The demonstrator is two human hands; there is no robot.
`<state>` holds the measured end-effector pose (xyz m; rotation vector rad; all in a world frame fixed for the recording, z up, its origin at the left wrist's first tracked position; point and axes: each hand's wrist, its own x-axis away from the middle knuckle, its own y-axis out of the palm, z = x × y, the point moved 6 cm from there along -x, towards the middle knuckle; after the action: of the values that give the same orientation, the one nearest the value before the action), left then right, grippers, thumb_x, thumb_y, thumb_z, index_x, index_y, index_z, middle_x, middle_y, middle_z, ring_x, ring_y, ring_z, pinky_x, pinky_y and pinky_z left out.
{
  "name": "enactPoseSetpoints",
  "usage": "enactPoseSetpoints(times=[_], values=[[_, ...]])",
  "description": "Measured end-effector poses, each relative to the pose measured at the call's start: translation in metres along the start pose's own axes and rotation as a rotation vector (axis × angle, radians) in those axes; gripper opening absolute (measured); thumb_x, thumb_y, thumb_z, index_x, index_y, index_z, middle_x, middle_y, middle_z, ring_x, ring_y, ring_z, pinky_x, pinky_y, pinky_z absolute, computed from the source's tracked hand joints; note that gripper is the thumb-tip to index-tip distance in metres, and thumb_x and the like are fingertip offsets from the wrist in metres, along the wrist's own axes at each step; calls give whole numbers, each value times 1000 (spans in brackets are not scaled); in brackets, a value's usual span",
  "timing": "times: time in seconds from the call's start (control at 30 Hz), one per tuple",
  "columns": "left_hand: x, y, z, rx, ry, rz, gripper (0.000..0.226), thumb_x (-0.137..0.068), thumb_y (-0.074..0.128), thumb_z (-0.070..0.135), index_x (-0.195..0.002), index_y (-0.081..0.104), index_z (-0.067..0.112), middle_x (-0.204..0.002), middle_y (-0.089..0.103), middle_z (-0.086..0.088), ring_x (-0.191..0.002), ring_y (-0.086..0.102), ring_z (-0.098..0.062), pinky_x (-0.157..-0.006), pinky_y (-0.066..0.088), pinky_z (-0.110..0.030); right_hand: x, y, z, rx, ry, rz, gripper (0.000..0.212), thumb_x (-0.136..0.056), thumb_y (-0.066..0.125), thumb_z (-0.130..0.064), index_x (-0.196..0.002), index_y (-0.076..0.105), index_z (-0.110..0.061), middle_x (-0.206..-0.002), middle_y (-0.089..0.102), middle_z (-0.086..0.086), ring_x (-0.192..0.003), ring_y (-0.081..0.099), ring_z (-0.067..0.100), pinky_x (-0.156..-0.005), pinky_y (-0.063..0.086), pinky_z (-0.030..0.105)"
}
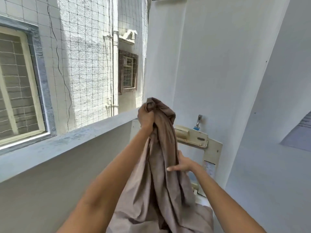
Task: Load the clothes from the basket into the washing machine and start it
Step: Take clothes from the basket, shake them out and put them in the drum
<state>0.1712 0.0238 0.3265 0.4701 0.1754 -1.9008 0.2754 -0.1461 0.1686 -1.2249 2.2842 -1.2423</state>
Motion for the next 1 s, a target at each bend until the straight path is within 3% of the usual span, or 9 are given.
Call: enactPoseSetpoints(times=[0.13, 0.23, 0.33, 0.4, 0.5, 0.57, 0.7, 0.83, 1.0], values=[[-17, -9, 14, 203, -2, -4, 15, -77, 62, 13, -86, 63, 25, -87, 67, -1, -92, 64, -25, -84, 53, -41, -7, 26, 26, 67, 186, 134, 40, -92, 52, -22, -126, 50, 0, -124, 60, 18, -109, 59, 35, -85, 49, 31], [-18, -21, 0, 192, -26, -14, 14, -76, 64, 18, -77, 58, 30, -84, 64, 0, -87, 61, -24, -86, 52, -45, -10, -6, -28, -577, 148, 218, 29, -96, 40, -5, -120, 52, 6, -87, 63, 15, -61, 63, 22, -53, 56, 25], [-19, -31, -15, 196, -94, 15, 12, -75, 64, 14, -83, 58, 22, -87, 63, -4, -85, 58, -22, -85, 50, -44, -10, -69, -109, -1106, -65, 315, 20, -99, 37, -8, -101, 55, -14, -77, 57, 2, -63, 56, 13, -50, 51, 23], [-25, -33, -19, 315, -138, -18, 24, -74, 64, 12, -97, 60, 12, -95, 65, -10, -88, 59, -22, -84, 51, -42, -15, -116, -164, -1301, -243, 331, 18, -97, 41, -10, -92, 58, -10, -73, 66, 4, -61, 63, 15, -50, 53, 23], [-37, -33, -13, 390, -119, -95, 41, -78, 62, 12, -117, 52, 1, -106, 63, -16, -92, 60, -21, -80, 50, -37, -6, -167, -231, -1394, -485, 322, 30, -92, 49, -14, -120, 55, -4, -99, 64, 13, -82, 63, 24, -65, 55, 30], [-39, -34, -6, 333, -101, -146, 39, -80, 61, 12, -117, 51, 0, -104, 63, -17, -91, 61, -21, -76, 51, -33, -2, -177, -244, -1403, -553, 350, 29, -95, 43, -9, -123, 51, -9, -105, 60, 12, -87, 60, 23, -67, 55, 29], [-30, -31, -21, 235, -227, -259, 30, -86, 55, 4, -115, 51, 7, -103, 62, -10, -93, 60, -23, -68, 52, -32, -4, -155, -207, -1082, -452, 604, 47, -87, 34, 4, -129, 47, -12, -122, 56, 12, -108, 56, 28, -93, 51, 38], [-16, -36, -64, -108, -306, -296, 31, -86, 53, 8, -117, 52, 5, -109, 60, -15, -101, 58, -30, -85, 50, -40, 0, -133, -146, -368, -184, 770, 39, -86, 39, -3, -121, 53, -10, -117, 61, 17, -107, 56, 35, -79, 43, 34], [-25, -53, -77, -218, -250, -88, 34, -80, 55, 15, -114, 56, 6, -110, 64, -16, -102, 60, -33, -88, 51, -43, -17, -106, -57, 347, 69, 471, 35, -84, 48, -9, -118, 57, -4, -116, 63, 22, -107, 60, 37, -83, 49, 39]])
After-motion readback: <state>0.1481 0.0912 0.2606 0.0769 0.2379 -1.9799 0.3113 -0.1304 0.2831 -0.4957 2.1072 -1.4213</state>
